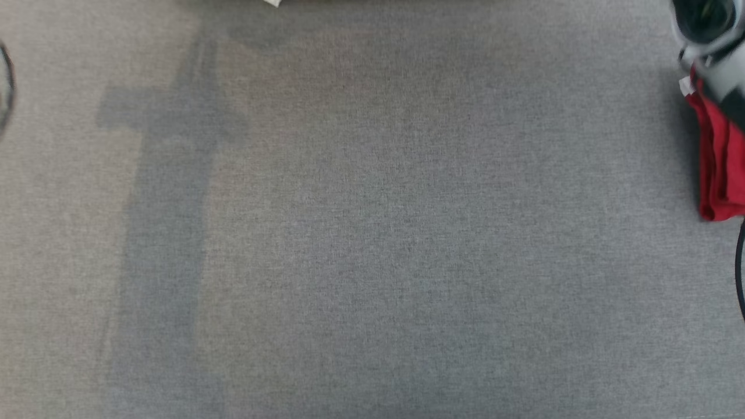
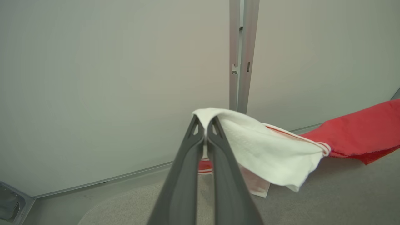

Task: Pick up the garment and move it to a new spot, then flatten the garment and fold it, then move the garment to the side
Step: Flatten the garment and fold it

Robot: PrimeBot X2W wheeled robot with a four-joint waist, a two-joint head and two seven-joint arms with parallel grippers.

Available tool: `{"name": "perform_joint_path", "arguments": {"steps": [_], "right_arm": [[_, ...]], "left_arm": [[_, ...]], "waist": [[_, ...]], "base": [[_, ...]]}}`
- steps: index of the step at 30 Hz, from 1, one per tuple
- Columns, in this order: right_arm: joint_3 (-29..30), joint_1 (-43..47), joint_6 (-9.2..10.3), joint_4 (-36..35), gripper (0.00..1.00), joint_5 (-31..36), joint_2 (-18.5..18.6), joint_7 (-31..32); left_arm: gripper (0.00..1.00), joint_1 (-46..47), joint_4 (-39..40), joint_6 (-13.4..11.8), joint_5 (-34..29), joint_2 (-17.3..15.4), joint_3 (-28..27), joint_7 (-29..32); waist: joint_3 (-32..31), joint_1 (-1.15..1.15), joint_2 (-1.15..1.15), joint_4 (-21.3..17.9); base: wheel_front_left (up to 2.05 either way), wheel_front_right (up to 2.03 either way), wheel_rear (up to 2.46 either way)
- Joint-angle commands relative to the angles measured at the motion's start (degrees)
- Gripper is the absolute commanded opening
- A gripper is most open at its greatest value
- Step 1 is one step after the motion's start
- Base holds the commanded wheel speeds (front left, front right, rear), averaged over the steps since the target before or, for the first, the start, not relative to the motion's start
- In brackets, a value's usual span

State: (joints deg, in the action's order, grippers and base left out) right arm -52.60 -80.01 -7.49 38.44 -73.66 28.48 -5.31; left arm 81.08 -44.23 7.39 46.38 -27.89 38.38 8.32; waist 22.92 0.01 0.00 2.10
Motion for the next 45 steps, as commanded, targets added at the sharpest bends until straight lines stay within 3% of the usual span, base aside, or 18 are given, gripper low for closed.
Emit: {"name": "perform_joint_path", "arguments": {"steps": [1, 11, 15, 22, 34, 39, 45], "right_arm": [[-1.30, 2.80, 0.00, -0.98, 0.00, -1.30, 1.08, 0.90], [-12.11, 21.02, 0.00, -9.72, 0.00, -11.29, 7.01, 13.47], [-15.26, 25.86, 0.00, -13.12, 0.00, -13.50, 10.13, 17.88], [-18.65, 32.30, 0.00, -19.04, 0.00, -14.44, 16.41, 24.81], [-20.28, 42.32, 0.01, -28.52, 0.00, -14.60, 27.06, 33.61], [-19.11, 40.69, 0.02, -29.87, 0.00, -15.92, 28.28, 34.85], [-17.35, 36.09, 0.02, -27.14, 0.00, -18.09, 25.66, 38.50]], "left_arm": [[0.00, -3.28, 1.30, 0.16, 1.25, -0.96, 0.97, -0.05], [0.00, -29.51, 11.71, 0.16, 13.65, -10.43, 7.62, 13.68], [0.00, -38.42, 19.24, -1.79, 17.72, -15.76, 8.67, 19.67], [0.00, -52.57, 37.03, -9.05, 25.72, -25.05, 9.43, 26.85], [0.00, -68.51, 62.45, -20.69, 36.33, -38.71, 9.93, 30.64], [0.00, -66.82, 65.15, -21.88, 37.85, -40.27, 8.39, 31.65], [0.00, -59.67, 61.99, -20.57, 36.51, -36.72, 7.21, 36.27]], "waist": [[-3.55, -0.01, 0.00, 0.76], [-15.91, -0.01, 0.00, -0.13], [-19.49, -0.01, 0.00, -0.43], [-22.24, -0.01, 0.00, -0.99], [-22.19, -0.01, 0.00, -2.09], [-20.97, -0.01, 0.00, -2.30], [-18.05, -0.01, 0.00, -2.54]], "base": [[0.00, 0.00, 0.00], [0.00, 0.00, 0.00], [0.00, 0.00, 0.00], [0.00, 0.00, 0.00], [0.00, 0.00, 0.00], [0.00, 0.00, 0.00], [0.00, 0.00, 0.00]]}}
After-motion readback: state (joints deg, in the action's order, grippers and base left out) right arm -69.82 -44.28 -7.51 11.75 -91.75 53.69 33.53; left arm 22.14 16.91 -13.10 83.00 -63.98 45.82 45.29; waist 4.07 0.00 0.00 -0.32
